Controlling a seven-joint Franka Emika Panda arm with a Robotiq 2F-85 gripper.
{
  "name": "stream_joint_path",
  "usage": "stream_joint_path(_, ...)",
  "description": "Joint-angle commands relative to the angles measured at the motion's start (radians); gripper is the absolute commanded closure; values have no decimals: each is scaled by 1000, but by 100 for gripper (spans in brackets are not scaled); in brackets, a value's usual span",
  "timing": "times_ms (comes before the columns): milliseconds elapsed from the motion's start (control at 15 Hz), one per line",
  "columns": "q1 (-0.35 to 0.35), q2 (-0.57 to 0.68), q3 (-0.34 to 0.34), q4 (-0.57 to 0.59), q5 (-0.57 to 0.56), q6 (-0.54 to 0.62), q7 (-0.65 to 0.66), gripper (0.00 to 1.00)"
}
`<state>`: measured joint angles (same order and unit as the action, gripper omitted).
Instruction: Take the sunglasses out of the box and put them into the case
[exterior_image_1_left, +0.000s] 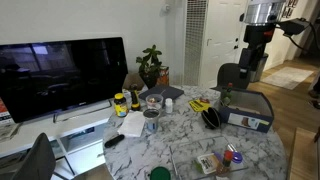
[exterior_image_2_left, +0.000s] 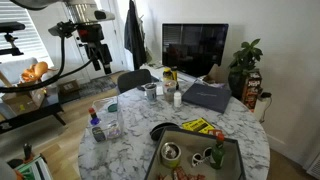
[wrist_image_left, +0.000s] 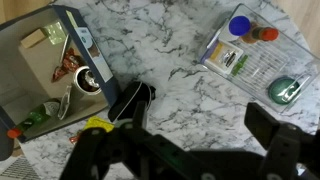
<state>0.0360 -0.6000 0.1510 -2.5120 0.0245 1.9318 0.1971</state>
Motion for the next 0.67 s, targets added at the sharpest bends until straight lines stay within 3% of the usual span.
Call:
stream_joint_path(0, 8, 1, -7, 2, -5, -2, 4, 0)
stream_joint_path(133, -60, -8, 7, -15, -80, 82, 100, 0)
stream_joint_path(333, -169, 40, -32, -26, -222, 191, 147, 0)
stream_joint_path(600, -335, 179, -85, -21, -406, 296, 249, 0)
